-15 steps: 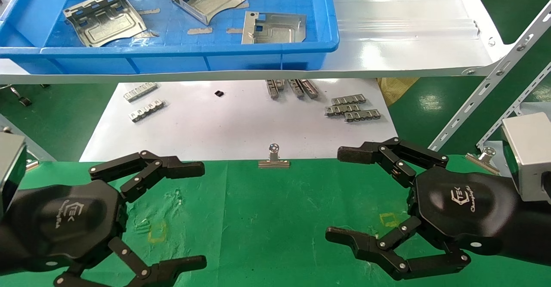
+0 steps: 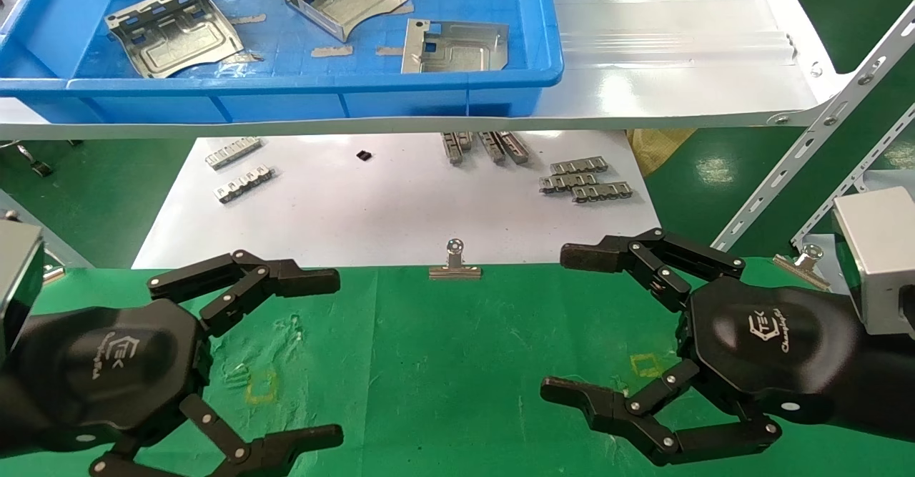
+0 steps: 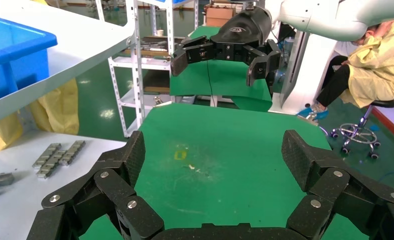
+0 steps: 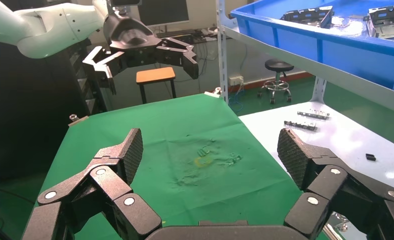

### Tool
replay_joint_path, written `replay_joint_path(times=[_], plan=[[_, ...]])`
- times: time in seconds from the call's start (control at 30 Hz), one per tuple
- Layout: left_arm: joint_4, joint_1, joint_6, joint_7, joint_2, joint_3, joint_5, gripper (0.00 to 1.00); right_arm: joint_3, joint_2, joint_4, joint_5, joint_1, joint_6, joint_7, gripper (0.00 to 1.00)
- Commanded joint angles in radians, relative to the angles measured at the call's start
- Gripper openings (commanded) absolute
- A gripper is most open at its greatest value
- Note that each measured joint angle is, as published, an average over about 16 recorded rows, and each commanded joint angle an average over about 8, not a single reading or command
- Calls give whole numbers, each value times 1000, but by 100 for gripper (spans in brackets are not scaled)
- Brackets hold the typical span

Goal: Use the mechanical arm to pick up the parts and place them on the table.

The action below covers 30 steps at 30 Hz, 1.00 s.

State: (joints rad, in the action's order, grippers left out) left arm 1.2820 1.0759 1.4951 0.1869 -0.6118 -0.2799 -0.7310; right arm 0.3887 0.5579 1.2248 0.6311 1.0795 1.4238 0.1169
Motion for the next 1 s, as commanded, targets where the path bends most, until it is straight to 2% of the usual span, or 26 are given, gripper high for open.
replay_joint_path(times=[0.03,0.57,0.83,1.0], plan=[[0,0,0,0,0,0,0,100,0,0,0,0,0,0,0,100],[0,0,0,0,0,0,0,100,0,0,0,0,0,0,0,99],[0,0,0,0,0,0,0,100,0,0,0,0,0,0,0,0],[0,0,0,0,0,0,0,100,0,0,0,0,0,0,0,0]])
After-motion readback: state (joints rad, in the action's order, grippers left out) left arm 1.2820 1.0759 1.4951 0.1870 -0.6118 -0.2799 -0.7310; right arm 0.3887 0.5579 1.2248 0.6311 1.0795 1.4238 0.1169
